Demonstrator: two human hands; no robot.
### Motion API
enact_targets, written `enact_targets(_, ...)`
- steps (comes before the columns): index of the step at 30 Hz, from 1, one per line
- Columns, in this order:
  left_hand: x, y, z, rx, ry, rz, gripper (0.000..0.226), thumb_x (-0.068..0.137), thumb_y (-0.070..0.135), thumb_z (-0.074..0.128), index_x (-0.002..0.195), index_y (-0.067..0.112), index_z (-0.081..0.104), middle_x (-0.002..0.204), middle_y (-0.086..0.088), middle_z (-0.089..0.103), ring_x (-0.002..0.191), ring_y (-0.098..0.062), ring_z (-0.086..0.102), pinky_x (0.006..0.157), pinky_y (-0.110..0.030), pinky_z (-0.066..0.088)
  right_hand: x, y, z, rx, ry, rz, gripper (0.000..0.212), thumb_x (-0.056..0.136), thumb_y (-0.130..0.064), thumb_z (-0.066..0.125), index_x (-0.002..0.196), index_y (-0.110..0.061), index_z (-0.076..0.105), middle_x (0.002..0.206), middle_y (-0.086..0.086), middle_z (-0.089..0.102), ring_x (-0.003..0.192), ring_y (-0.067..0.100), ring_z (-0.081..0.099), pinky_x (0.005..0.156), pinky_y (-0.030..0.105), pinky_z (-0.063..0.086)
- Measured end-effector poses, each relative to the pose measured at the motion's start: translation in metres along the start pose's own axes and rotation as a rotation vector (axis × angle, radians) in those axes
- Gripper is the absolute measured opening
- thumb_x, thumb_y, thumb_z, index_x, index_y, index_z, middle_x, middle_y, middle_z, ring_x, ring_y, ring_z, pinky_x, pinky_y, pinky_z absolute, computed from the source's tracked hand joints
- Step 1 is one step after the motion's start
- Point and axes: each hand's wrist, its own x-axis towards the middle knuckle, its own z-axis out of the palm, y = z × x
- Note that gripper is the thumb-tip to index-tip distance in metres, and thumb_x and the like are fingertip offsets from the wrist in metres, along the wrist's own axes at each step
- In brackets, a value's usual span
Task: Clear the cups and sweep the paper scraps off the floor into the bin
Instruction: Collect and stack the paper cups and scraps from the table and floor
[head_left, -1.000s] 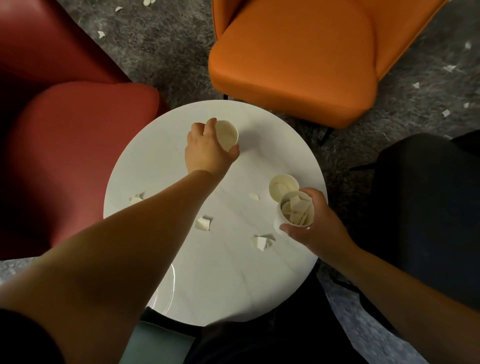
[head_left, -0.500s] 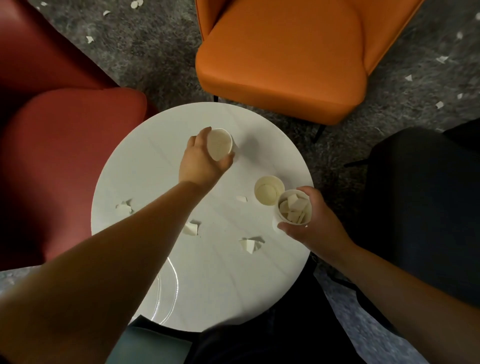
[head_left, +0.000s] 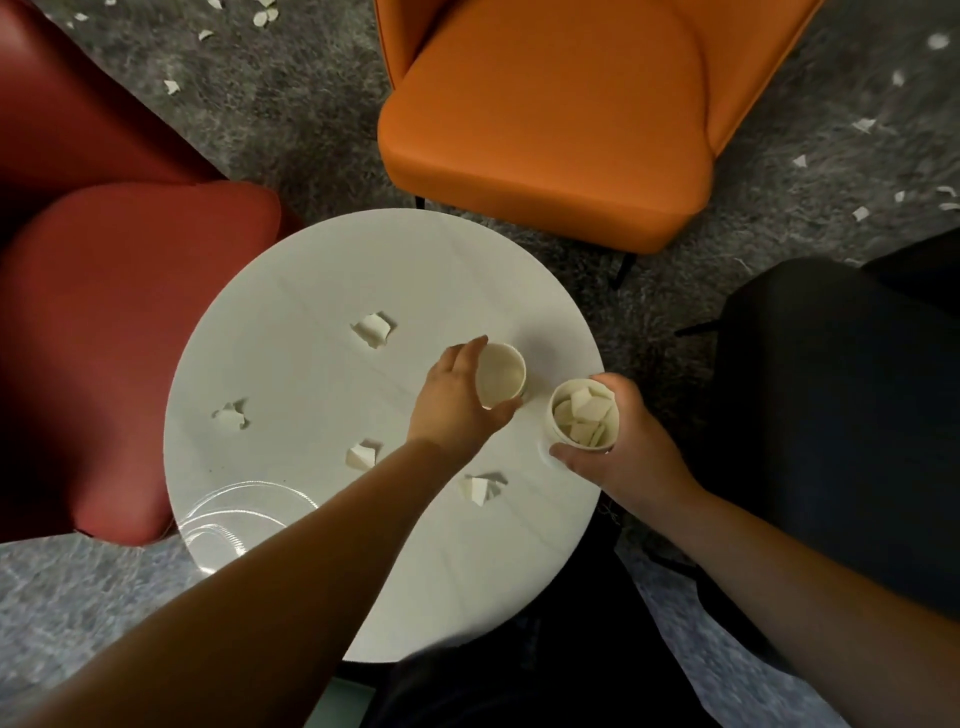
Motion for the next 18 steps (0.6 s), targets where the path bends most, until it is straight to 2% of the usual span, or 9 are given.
enact_targets(4,0.004,-0.004,0.010,0.103,-0.132,-0.009,0.088,0.079,0.040,0.079,0.150,0.026,0.029,0.145,-0.001,0.042,0.124,-0.024,0.049,0.101,-0.039,0.047,-0.002,-0.008,-0.009,0.100,0.069,-0.028,0.070,0.066,-0.025,0.085,0.122,-0.032,0.043,0.109,-0.018,0.058,0.096,-0.005,0.057,0.074,0.011,0.045)
enact_targets(7,0.003,-0.002,0.015,0.118,-0.151,-0.002,0.090,0.080,0.038,0.079,0.152,0.030,0.025,0.147,0.001,0.040,0.125,-0.024,0.049,0.101,-0.041,0.048,-0.001,-0.023,-0.016,0.148,0.160,-0.116,0.069,0.067,-0.025,0.084,0.123,-0.029,0.045,0.111,-0.021,0.057,0.101,-0.008,0.056,0.078,0.010,0.048)
enact_targets(10,0.002,-0.001,0.016,0.112,-0.131,-0.014,0.093,0.078,0.037,0.080,0.152,0.029,0.025,0.148,0.002,0.041,0.127,-0.023,0.048,0.103,-0.041,0.047,0.000,-0.038,-0.016,0.157,0.214,-0.226,0.071,0.066,-0.034,0.082,0.125,-0.028,0.043,0.116,-0.022,0.054,0.108,-0.007,0.054,0.083,0.009,0.048)
enact_targets(12,0.002,-0.003,0.017,0.109,-0.112,-0.019,0.096,0.076,0.039,0.082,0.152,0.027,0.025,0.147,0.002,0.043,0.128,-0.022,0.048,0.105,-0.040,0.046,0.004,-0.043,-0.012,0.140,0.196,-0.262,0.075,0.065,-0.039,0.081,0.128,-0.028,0.041,0.120,-0.017,0.054,0.110,-0.003,0.054,0.086,0.012,0.048)
enact_targets(14,0.002,-0.006,0.018,0.110,-0.104,-0.010,0.099,0.074,0.043,0.082,0.152,0.025,0.024,0.147,0.002,0.044,0.130,-0.020,0.047,0.107,-0.037,0.044,0.011,-0.044,-0.003,0.087,0.150,-0.252,0.078,0.066,-0.032,0.084,0.130,-0.025,0.040,0.122,-0.013,0.053,0.111,0.000,0.053,0.087,0.012,0.047)
enact_targets(18,-0.009,-0.020,0.006,0.094,-0.102,-0.067,0.101,0.077,0.043,0.079,0.155,0.025,0.017,0.154,0.001,0.032,0.139,-0.019,0.035,0.111,-0.035,0.036,0.028,-0.038,0.020,-0.033,0.058,-0.201,0.079,0.068,-0.027,0.083,0.133,-0.025,0.038,0.123,-0.013,0.048,0.109,0.003,0.048,0.080,0.004,0.038)
